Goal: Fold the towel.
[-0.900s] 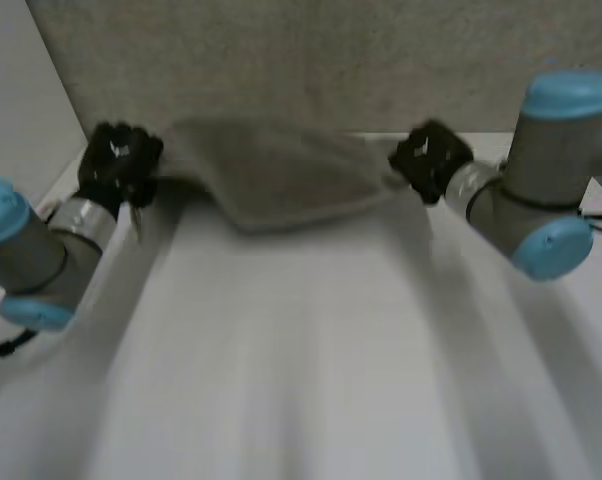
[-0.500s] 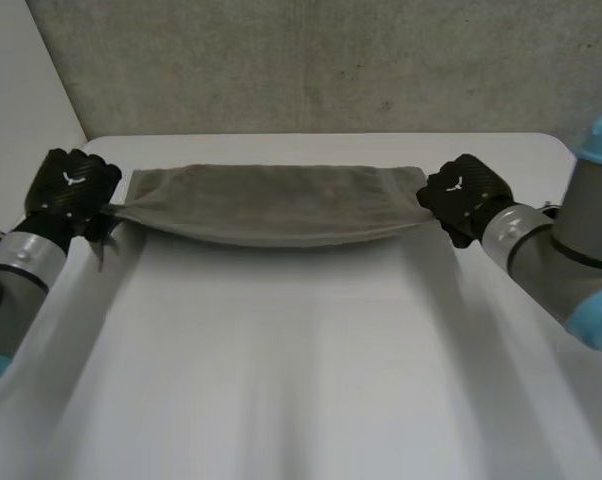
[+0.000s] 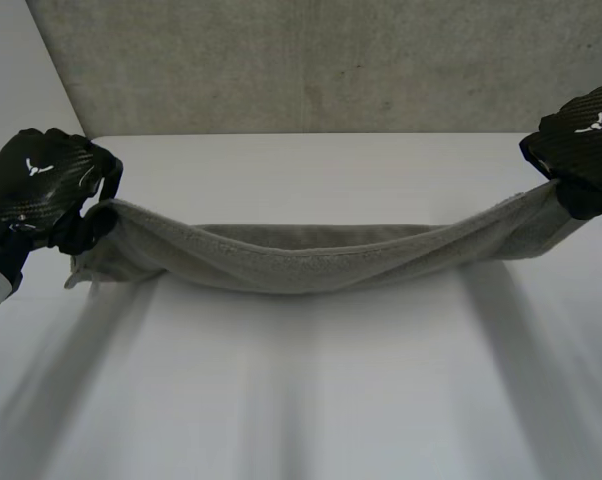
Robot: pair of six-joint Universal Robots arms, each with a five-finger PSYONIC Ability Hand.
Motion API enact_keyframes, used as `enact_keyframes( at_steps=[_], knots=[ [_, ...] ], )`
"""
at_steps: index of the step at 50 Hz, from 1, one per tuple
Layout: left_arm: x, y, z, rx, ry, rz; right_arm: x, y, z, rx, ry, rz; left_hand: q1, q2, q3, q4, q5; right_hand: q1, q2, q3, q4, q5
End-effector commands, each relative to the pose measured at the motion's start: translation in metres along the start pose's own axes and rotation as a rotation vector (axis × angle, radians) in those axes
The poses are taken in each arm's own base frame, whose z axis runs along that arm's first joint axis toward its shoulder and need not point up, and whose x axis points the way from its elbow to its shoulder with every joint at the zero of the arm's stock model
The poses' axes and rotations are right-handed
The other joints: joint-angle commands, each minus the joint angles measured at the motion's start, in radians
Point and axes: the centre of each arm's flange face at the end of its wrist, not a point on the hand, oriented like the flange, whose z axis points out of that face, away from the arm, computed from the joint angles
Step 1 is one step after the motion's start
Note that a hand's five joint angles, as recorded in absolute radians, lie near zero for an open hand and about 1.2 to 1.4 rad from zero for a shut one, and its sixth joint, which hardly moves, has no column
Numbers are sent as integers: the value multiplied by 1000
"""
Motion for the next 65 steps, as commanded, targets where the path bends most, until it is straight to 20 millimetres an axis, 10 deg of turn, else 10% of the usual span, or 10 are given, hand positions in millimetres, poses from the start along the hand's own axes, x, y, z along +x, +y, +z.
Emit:
enact_keyframes(
  at_steps=[1, 16, 31, 32, 39, 44, 65],
  knots=[
    [-6, 30, 31, -32, 57, -18, -4, 20, 29, -35, -34, 18, 44, 35, 13, 33, 23, 70, 56, 53, 66, 52],
    [7, 141, 129, -190, 191, 8, -56, 68, 175, -112, -90, 4, 44, 35, 13, 33, 23, 70, 56, 53, 66, 52],
    [13, 178, 172, -252, 156, 60, -86, 86, 238, -62, -23, -21, 44, 35, 13, 33, 23, 70, 56, 53, 66, 52],
    [10, 179, 174, -253, 142, 66, -87, 88, 240, -63, -17, -22, 44, 35, 13, 33, 23, -193, -208, -211, -198, -211],
    [10, 173, 179, -250, 98, 74, -76, 82, 244, -50, 65, 6, -44, -53, -75, -54, -64, -1152, -1166, -1169, -1156, -1169],
    [22, 150, 178, -242, 92, 89, -58, 61, 237, -10, 119, 93, -1085, -1094, -1116, -1096, -1106, -1152, -1166, -1169, -1156, -1169],
    [41, 64, 90, -251, 53, 30, -59, 37, 108, -98, 49, 221, -1077, -1087, -1109, -1088, -1098, -1152, -1166, -1169, -1156, -1169]
  ],
)
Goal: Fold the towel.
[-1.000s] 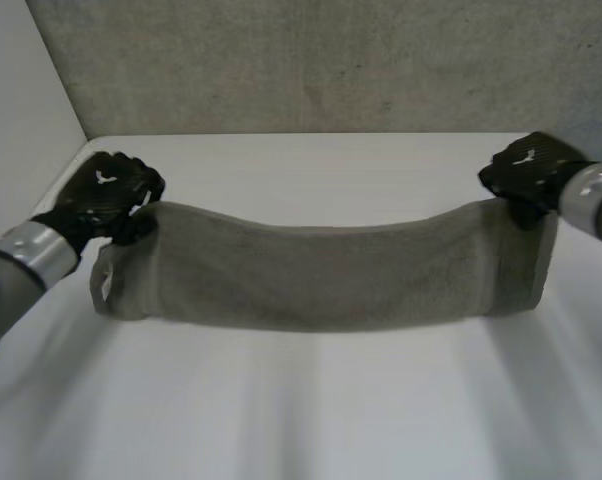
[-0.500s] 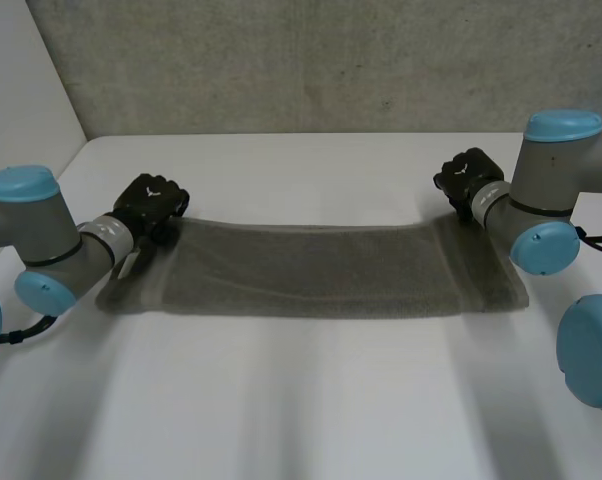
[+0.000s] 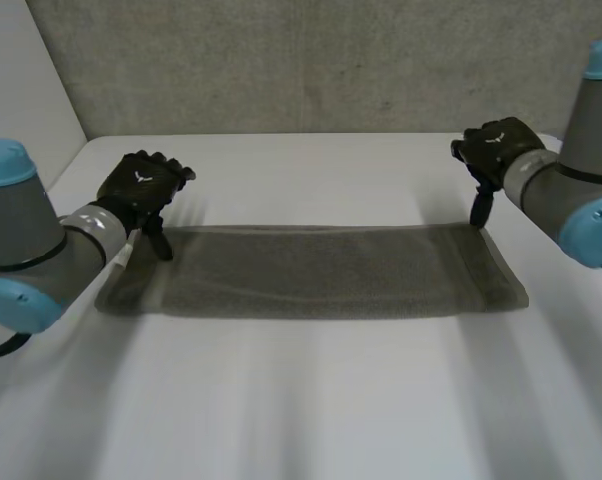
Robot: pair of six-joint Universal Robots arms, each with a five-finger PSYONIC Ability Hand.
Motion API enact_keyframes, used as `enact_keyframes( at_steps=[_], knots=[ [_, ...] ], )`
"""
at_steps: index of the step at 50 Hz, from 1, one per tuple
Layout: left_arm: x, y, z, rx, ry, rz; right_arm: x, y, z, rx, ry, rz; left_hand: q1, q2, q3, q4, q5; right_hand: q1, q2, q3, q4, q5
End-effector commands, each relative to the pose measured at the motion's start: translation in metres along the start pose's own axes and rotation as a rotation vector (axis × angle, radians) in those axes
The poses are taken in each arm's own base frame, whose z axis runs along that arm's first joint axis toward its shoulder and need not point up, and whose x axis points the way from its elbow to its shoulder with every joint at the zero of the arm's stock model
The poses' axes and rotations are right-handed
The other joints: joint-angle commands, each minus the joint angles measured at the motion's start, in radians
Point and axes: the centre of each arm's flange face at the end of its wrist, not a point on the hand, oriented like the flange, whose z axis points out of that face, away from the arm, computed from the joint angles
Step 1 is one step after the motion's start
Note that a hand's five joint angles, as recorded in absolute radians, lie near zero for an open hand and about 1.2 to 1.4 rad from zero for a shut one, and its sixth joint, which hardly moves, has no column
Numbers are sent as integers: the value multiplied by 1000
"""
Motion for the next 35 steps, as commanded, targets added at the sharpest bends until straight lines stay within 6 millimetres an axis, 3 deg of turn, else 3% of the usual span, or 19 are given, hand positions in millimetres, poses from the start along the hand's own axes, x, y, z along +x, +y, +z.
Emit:
enact_keyframes(
  at_steps=[1, 7, 11, 16, 27, 29, 30, 32, 33, 35],
  knots=[
    [14, -17, -42, 54, -3, -69, -16, 23, -46, -9, 1, -6, -20, -15, -11, -17, 4, -56, -68, -66, -78, -60],
    [8, -23, -55, 129, -55, -157, -42, 58, -56, -39, -26, 1, -20, -15, -11, -17, 4, -56, -68, -66, -78, -60],
    [10, -13, -58, 148, -101, -289, -44, 74, -54, -53, -22, 10, -20, -15, -11, -17, 4, 16, 3, 5, -7, 12],
    [11, -4, -58, 178, -139, -324, -42, 104, -39, -70, -37, 29, -23, -18, -14, -20, 1, 16, 3, 5, -7, 12],
    [9, 10, -59, 211, -183, -319, -48, 125, -26, -106, -56, 13, -26, -21, -17, -23, -2, 198, 186, 188, 176, 194],
    [7, 10, -60, 211, -188, -320, -49, 130, -22, -122, -53, -16, -26, -21, -17, -23, -2, 492, 480, 482, 470, 488],
    [7, 10, -60, 213, -188, -320, -49, 130, -22, -122, -52, -16, -26, -21, -17, -23, -2, 494, 482, 484, 472, 490],
    [7, 10, -60, 212, -189, -320, -35, 133, -19, -138, -1, -14, -26, -21, -17, -23, -2, 1163, 1151, 1153, 1141, 1159],
    [7, 10, -60, 211, -189, -320, -35, 133, -19, -138, 0, -14, -26, -21, -17, -23, -2, 1165, 1153, 1155, 1143, 1162],
    [7, 11, -60, 210, -190, -320, -3, 142, -16, -186, 141, -6, -26, -21, -17, -23, -2, 1165, 1153, 1155, 1143, 1162]
  ],
)
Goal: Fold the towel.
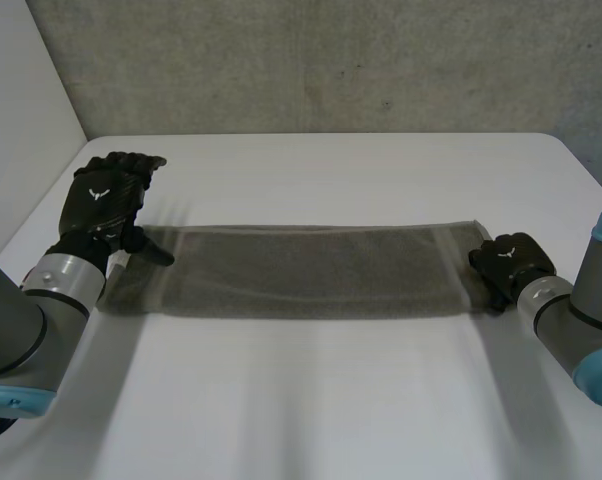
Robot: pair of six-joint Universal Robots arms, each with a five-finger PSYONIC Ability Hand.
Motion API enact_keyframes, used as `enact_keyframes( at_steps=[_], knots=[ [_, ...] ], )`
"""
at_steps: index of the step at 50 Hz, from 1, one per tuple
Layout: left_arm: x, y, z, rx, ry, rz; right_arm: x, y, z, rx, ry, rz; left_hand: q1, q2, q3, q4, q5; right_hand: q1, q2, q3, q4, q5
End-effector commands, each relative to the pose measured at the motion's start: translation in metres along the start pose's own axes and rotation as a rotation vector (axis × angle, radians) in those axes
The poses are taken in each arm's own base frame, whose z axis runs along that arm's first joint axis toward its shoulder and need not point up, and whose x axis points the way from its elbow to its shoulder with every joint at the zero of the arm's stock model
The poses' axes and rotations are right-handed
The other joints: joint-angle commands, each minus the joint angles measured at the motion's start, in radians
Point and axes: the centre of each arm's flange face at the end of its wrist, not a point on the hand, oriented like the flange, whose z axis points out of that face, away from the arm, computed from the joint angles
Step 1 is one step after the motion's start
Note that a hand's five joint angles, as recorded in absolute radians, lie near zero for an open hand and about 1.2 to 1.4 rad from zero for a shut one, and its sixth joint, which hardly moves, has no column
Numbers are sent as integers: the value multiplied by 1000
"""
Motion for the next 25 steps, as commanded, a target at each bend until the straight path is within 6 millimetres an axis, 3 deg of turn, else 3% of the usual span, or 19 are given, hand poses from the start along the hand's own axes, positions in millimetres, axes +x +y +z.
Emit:
enact_keyframes(
  at_steps=[1, 3, 6, 8, 14, 15, 16, 17, 19, 20, 21, 22, 24, 25],
  knots=[
    [-1, 0, 0, -3, -3, -1, 42, 12, 6, -68, 183, 9, -26, -21, -17, -23, -3, 407, 410, 427, 426, 415],
    [-1, 0, -1, -5, -3, -1, 74, 9, 3, -85, 342, -2, -26, -21, -17, -23, -3, 407, 410, 427, 426, 415],
    [-1, 0, -1, -5, -3, -3, 87, 8, 3, -85, 407, -14, -26, -21, -17, -23, -3, 407, 410, 427, 426, 415],
    [-1, 1, -2, -8, -2, -5, 108, 1, 6, -76, 531, -107, -26, -21, -17, -23, -3, 407, 410, 427, 426, 415],
    [0, 0, -2, -6, -1, -5, 125, -20, 4, -45, 640, -283, -29, -24, -20, -26, -6, 407, 410, 427, 426, 415],
    [0, 0, -2, -6, -1, -5, 122, -35, 3, -2, 658, -320, -29, -24, -20, -26, -6, 407, 410, 427, 426, 415],
    [0, 1, -2, -7, -1, -5, 100, -59, 1, 83, 639, -339, -29, -24, -20, -26, -6, 407, 410, 427, 426, 415],
    [-1, 1, -2, -8, -2, -5, 100, -59, 1, 84, 639, -339, -29, -24, -20, -26, -6, 407, 410, 427, 426, 415],
    [-1, 1, -2, -8, -2, -4, 38, -108, -11, 275, 542, -354, -29, -24, -20, -26, -6, 407, 410, 427, 426, 415],
    [-1, 1, -2, -9, -2, -4, 38, -108, -11, 276, 542, -354, -29, -24, -20, -26, -6, 407, 410, 427, 426, 415],
    [-1, 1, -2, -9, -2, -4, 3, -124, -20, 352, 469, -362, -29, -24, -20, -26, -6, 407, 410, 427, 426, 415],
    [-1, 1, -2, -9, -2, -4, 3, -124, -20, 352, 469, -362, -29, -24, -20, -26, -6, 407, 410, 427, 426, 415],
    [-1, 2, -2, -11, -2, -4, -71, -135, -39, 473, 276, -409, -29, -24, -20, -26, -6, 407, 410, 427, 426, 415],
    [0, 3, -2, -15, -1, -4, -71, -135, -39, 474, 275, -409, -29, -24, -20, -26, -6, 407, 410, 427, 426, 415]
  ],
)
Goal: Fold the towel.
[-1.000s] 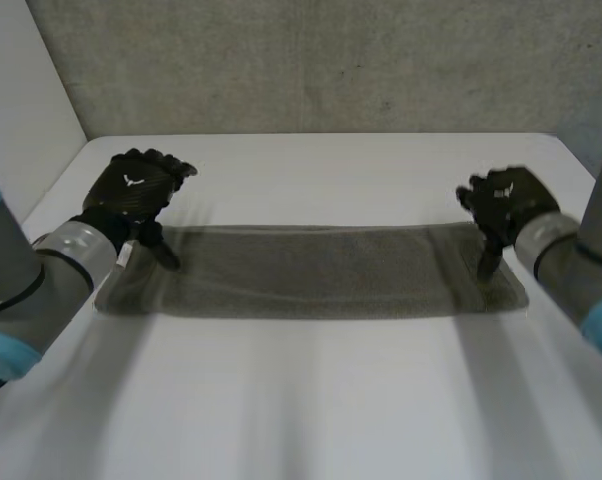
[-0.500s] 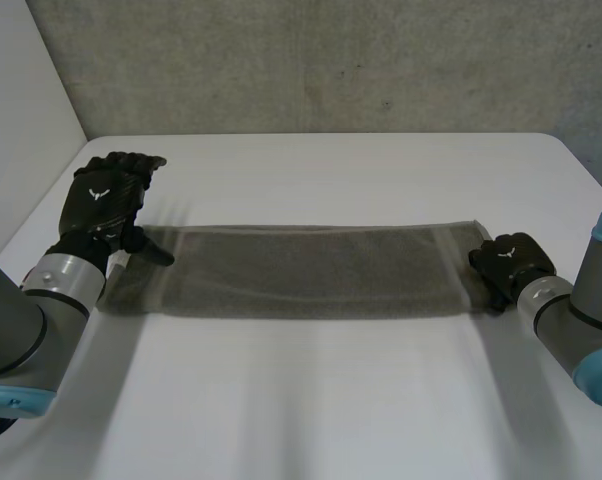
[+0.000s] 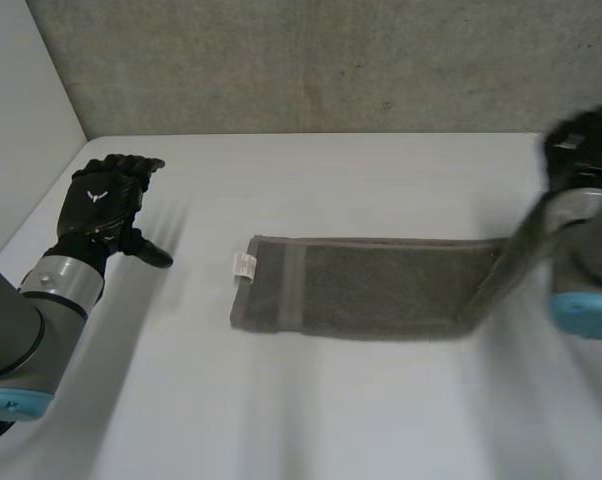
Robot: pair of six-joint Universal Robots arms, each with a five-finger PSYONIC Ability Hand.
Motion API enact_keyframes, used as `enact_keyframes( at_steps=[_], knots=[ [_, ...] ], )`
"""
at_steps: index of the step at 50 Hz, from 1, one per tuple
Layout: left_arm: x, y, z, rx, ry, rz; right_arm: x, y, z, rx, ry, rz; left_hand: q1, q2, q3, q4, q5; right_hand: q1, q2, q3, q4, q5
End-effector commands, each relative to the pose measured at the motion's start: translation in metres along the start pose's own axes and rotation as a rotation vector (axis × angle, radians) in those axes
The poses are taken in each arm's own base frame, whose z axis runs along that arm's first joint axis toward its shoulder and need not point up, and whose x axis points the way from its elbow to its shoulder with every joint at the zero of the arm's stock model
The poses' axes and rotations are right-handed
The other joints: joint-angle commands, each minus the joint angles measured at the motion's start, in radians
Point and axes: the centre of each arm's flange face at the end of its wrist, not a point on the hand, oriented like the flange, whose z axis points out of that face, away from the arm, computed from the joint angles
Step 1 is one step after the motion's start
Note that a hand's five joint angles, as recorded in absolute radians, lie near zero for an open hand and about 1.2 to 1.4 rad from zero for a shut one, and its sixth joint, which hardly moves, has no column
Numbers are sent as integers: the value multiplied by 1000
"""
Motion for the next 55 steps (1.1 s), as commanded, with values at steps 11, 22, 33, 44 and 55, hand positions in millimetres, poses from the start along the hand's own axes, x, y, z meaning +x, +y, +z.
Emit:
enact_keyframes(
  at_steps=[11, 22, 33, 44, 55],
  knots=[
    [2, 4, -1, -12, 8, 1, -147, -123, -181, 586, -583, 29, -29, -24, -20, -26, -5, -1015, -1028, -1036, -1030, -1027],
    [3, 5, -2, -16, 13, 3, -104, -73, -131, 335, -487, 114, -29, -24, -20, -26, -5, -1057, -1069, -1077, -1071, -1068],
    [7, 7, -3, -22, 21, 3, -106, 1, -137, -14, -667, 125, -32, -27, -23, -29, -8, -819, -832, -839, -833, -830],
    [6, 5, -3, -17, 16, -2, -70, -20, -91, 89, -427, 139, -41, -36, -32, -38, -17, 79, 66, 58, 64, 67],
    [12, -19, 3, 59, 9, 6, -117, -129, -146, 495, -554, -40, -44, -39, -35, -41, -20, 79, 66, 58, 64, 67]
  ],
)
